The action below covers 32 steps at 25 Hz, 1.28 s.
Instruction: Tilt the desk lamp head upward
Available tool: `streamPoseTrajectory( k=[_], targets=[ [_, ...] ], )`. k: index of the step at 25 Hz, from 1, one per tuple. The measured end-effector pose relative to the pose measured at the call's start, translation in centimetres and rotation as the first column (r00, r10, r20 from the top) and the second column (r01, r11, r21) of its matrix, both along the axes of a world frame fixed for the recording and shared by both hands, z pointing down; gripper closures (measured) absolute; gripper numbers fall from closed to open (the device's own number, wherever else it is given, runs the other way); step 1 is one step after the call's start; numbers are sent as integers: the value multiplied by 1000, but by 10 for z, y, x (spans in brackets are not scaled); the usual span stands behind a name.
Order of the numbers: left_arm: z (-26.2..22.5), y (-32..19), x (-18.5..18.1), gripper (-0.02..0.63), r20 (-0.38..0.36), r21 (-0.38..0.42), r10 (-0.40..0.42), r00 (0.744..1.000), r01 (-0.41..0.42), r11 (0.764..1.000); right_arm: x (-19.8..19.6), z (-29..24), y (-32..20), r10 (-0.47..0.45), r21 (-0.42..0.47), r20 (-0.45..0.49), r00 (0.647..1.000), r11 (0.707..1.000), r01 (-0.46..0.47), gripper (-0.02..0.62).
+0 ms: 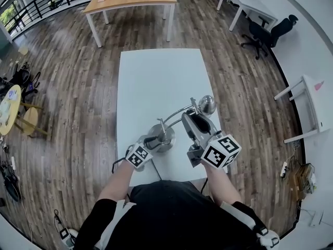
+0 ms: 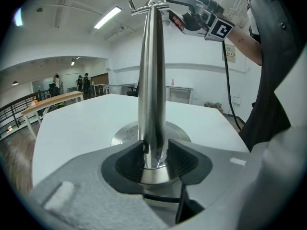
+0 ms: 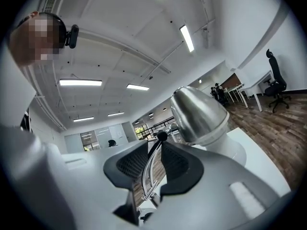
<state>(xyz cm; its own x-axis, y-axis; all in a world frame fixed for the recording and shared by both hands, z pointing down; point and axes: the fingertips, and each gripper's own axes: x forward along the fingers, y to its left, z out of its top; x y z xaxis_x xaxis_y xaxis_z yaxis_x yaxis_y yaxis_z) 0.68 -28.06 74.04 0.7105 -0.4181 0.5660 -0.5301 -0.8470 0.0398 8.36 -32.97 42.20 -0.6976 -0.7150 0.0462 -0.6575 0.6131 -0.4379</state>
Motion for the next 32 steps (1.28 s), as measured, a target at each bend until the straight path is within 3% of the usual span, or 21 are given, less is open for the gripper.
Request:
streamPoseTrajectory(
  k=[19,25,32],
  targets=[
    [0,0,-3,430,-14,-4,-2,1000,2,1000,-25,-12,6,-53,104,-84,995,993,61,515],
    [0,0,-2,430,-14,-6,5,1000,-5,1000,-32,-18,9,-59,130,-65,996,989,67,525],
    [0,0,-1,430,-17,-2,6,1000,-6,1000,-46,-24,15,-91,206,-152,984,971,121,523]
  ],
)
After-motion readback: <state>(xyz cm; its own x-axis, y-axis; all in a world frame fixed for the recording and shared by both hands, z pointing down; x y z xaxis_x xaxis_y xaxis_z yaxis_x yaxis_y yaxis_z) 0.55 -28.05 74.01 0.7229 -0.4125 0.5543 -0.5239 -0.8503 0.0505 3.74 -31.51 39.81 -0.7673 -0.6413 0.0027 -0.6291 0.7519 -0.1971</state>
